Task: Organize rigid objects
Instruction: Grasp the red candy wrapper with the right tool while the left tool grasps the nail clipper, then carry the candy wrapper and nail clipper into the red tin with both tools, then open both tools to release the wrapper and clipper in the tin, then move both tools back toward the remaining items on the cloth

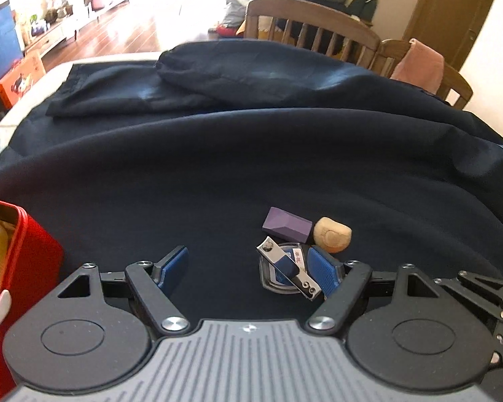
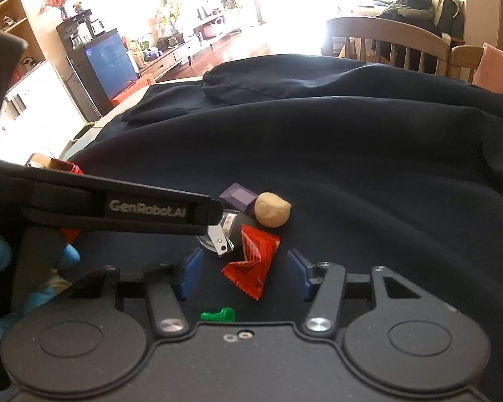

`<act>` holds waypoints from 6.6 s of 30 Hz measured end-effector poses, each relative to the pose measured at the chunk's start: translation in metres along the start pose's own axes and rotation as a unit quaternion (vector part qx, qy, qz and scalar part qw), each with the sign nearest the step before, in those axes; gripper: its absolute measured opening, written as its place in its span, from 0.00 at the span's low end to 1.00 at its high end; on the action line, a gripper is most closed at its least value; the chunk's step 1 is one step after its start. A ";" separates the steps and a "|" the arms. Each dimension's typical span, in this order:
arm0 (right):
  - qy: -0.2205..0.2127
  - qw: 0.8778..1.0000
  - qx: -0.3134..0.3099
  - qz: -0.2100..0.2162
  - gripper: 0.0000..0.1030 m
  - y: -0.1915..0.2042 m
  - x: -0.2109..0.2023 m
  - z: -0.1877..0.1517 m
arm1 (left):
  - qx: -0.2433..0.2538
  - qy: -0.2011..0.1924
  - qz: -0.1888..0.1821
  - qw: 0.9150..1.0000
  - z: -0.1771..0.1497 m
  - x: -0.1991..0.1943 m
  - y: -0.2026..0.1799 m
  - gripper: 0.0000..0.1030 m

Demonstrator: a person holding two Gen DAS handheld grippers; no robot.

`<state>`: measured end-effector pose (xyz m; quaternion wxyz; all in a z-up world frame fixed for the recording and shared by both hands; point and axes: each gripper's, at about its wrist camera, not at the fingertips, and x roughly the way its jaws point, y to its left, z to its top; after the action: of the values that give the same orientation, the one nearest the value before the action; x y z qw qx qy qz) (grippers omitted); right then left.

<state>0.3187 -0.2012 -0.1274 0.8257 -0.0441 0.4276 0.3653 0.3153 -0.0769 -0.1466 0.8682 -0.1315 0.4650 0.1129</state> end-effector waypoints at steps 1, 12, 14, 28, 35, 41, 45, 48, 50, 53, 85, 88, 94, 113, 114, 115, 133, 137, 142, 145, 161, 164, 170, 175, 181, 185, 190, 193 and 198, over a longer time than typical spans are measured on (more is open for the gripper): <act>0.000 1.000 0.000 0.003 0.52 0.000 0.001 0.000 | -0.003 0.002 -0.001 1.000 0.001 0.002 0.000 0.75; 0.016 1.000 0.010 0.020 0.43 -0.009 0.008 -0.001 | -0.043 0.023 -0.043 0.998 0.002 0.018 0.008 0.45; 0.019 0.999 0.019 0.028 0.39 -0.012 0.008 -0.002 | -0.049 0.024 -0.055 0.997 0.003 0.018 0.009 0.38; 0.017 0.998 0.056 0.022 0.21 -0.026 -0.002 -0.009 | -0.056 0.018 -0.073 0.996 0.004 0.015 0.013 0.11; 0.010 0.998 0.056 0.009 0.19 -0.018 -0.014 -0.010 | -0.046 0.017 -0.077 0.996 -0.001 0.003 0.016 0.11; 0.005 0.999 0.047 0.016 0.19 -0.007 -0.033 -0.010 | -0.048 0.015 -0.089 0.995 -0.010 -0.014 0.025 0.11; 0.002 0.999 0.033 0.019 0.19 0.005 -0.047 -0.013 | -0.050 0.011 -0.096 0.994 -0.016 -0.030 0.032 0.11; 0.000 0.999 0.025 0.020 0.19 0.013 -0.058 -0.014 | -0.051 0.011 -0.101 0.994 -0.022 -0.043 0.039 0.11; 0.000 1.000 0.022 0.023 0.19 0.019 -0.065 -0.016 | -0.054 0.011 -0.103 0.993 -0.025 -0.052 0.043 0.11; -0.002 1.000 0.019 0.025 0.19 0.028 -0.074 -0.018 | -0.055 0.009 -0.111 0.992 -0.029 -0.068 0.052 0.11; -0.023 0.999 0.004 0.047 0.19 0.198 -0.068 -0.010 | -0.087 -0.014 -0.130 0.988 -0.043 -0.176 0.240 0.11; -0.021 0.999 0.001 0.049 0.19 0.216 -0.057 -0.007 | -0.081 -0.010 -0.127 0.989 -0.041 -0.176 0.256 0.11; -0.008 0.998 -0.009 0.057 0.19 0.250 -0.032 -0.003 | -0.062 -0.001 -0.116 0.991 -0.038 -0.172 0.287 0.11; 0.056 0.997 -0.031 0.037 0.19 0.312 0.053 -0.001 | 0.021 0.038 -0.059 0.997 -0.029 -0.119 0.323 0.11; 0.058 0.997 -0.029 0.034 0.19 0.313 0.056 -0.001 | 0.021 0.041 -0.061 0.997 -0.028 -0.116 0.323 0.11; 0.061 0.997 -0.029 0.032 0.19 0.313 0.059 -0.001 | 0.020 0.042 -0.061 0.997 -0.028 -0.114 0.323 0.11; 0.092 0.995 -0.021 0.015 0.24 0.317 0.079 -0.006 | 0.023 0.058 -0.039 0.997 -0.021 -0.080 0.322 0.11; 0.092 0.995 -0.018 0.017 0.27 0.318 0.076 -0.005 | 0.025 0.059 -0.036 0.997 -0.021 -0.079 0.320 0.11; 0.092 0.995 -0.020 0.022 0.29 0.320 0.071 -0.004 | 0.020 0.060 -0.035 0.997 -0.022 -0.079 0.319 0.11; 0.089 0.995 -0.019 0.027 0.31 0.320 0.067 -0.003 | 0.019 0.063 -0.032 0.997 -0.023 -0.079 0.318 0.11; 0.051 0.998 0.004 0.034 0.38 0.305 0.025 0.003 | 0.022 0.035 -0.038 0.998 -0.035 -0.119 0.308 0.14; 0.040 0.998 0.015 0.036 0.41 0.297 0.013 0.004 | 0.022 0.024 -0.041 0.999 -0.035 -0.129 0.301 0.14; 0.026 0.999 0.037 0.027 0.44 0.277 -0.011 0.004 | 0.031 0.007 -0.055 0.998 -0.034 -0.145 0.283 0.14; 0.012 0.999 0.038 0.012 0.52 0.260 -0.029 0.002 | 0.038 0.000 -0.067 0.997 -0.037 -0.153 0.265 0.14; -0.006 0.999 0.037 0.000 0.62 0.240 -0.047 0.000 | 0.046 -0.007 -0.069 0.996 -0.041 -0.158 0.238 0.14; -0.012 0.999 0.036 0.000 0.65 0.224 -0.057 -0.002 | 0.050 -0.008 -0.069 0.996 -0.044 -0.159 0.219 0.16; -0.015 0.999 0.036 0.000 0.69 0.202 -0.066 -0.006 | 0.045 -0.008 -0.073 0.996 -0.048 -0.157 0.196 0.29; -0.018 0.999 0.036 0.001 0.71 0.188 -0.072 -0.009 | 0.044 -0.006 -0.071 0.997 -0.049 -0.154 0.180 0.29; -0.026 0.999 0.025 0.003 0.79 0.163 -0.083 -0.015 | 0.050 -0.005 -0.071 0.996 -0.052 -0.148 0.152 0.30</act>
<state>0.1737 -0.1347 -0.0360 0.8365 -0.0124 0.4151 0.3574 0.1461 0.0373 -0.0697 0.8819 -0.1199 0.4550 0.0281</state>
